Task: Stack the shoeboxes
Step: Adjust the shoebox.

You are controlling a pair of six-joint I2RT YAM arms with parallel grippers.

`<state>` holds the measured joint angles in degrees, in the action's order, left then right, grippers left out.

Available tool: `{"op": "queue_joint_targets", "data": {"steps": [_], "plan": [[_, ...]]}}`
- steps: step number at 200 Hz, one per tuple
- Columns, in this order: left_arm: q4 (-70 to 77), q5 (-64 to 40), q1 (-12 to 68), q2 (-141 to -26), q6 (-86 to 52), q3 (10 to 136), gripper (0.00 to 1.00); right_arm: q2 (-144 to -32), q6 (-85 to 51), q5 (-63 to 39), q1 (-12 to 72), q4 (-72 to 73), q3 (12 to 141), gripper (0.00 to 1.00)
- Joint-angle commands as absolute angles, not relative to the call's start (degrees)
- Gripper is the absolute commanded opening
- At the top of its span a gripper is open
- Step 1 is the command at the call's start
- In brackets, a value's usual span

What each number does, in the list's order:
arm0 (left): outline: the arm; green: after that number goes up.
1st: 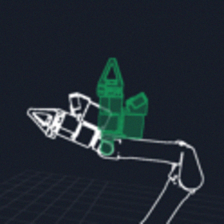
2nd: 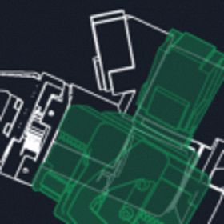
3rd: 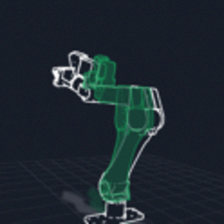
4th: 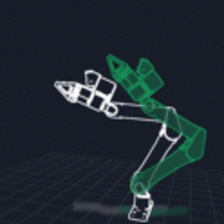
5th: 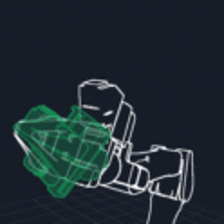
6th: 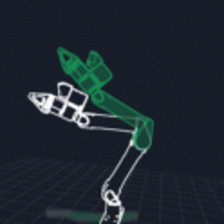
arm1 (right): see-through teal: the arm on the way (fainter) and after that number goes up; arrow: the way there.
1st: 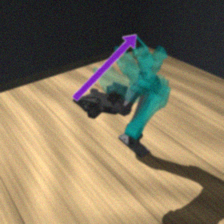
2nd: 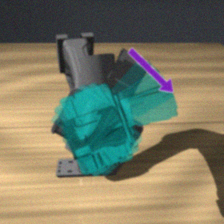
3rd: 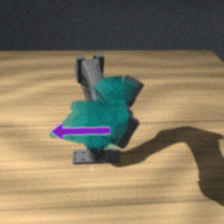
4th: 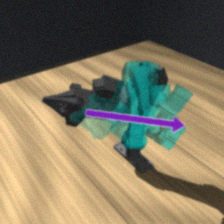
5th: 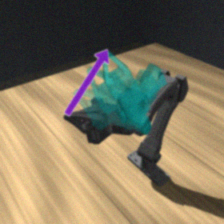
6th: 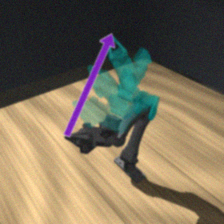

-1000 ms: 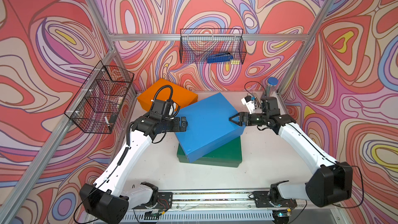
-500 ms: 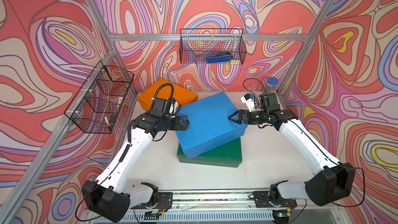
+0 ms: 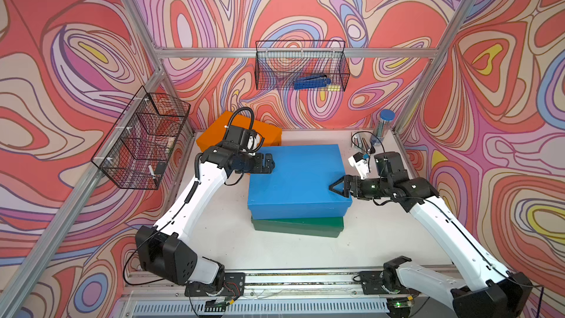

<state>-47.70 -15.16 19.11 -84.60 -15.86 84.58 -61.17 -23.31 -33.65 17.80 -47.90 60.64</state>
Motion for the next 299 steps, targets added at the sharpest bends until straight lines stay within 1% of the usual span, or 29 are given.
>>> {"op": "queue_joint_targets", "data": {"steps": [1,18,37,63,82,95,124,167,218,299], "plan": [[-49.59,-17.18,19.39,-86.42,-12.01,86.37,1.0,-59.68,-22.63,-29.94,18.63,-49.85,62.03,0.98],[-49.77,-17.16,18.66,-84.97,-11.56,85.25,1.0,-60.82,-21.24,-26.27,18.61,-51.68,65.2,0.98],[-50.65,-17.63,17.12,-82.49,-11.27,83.95,1.0,-63.49,-21.14,-24.53,18.62,-52.14,68.11,0.98],[-51.89,-18.09,16.1,-80.19,-10.81,82.91,1.0,-65.75,-22.75,-26.27,18.61,-49.33,68.27,0.98],[-51.95,-20.35,16.1,-80.11,-11.24,82.17,1.0,-66.84,-23.93,-28.8,18.63,-47.2,67.08,0.98],[-51.47,-21.56,16.13,-80.24,-11.67,81.31,1.0,-67.31,-25.26,-30.5,18.78,-45.72,65.94,0.96],[-50.42,-24.21,16.14,-80.58,-12.72,79.73,1.0,-66.04,-28.21,-31.56,20.44,-43.27,63.54,0.91],[-49.02,-25.64,16.3,-80.69,-13.92,78.16,0.99,-62.83,-29.44,-29.15,21.02,-45.6,61.31,0.87],[-47.05,-25.49,18.77,-80.77,-15.91,76.91,0.98,-62.09,-28.93,-27.34,21.02,-47.16,61.93,0.87],[-47.99,-24.79,19.56,-79.5,-16.58,75.95,0.97,-61.22,-28.02,-25.84,21.02,-49.32,61.9,0.87]]}}
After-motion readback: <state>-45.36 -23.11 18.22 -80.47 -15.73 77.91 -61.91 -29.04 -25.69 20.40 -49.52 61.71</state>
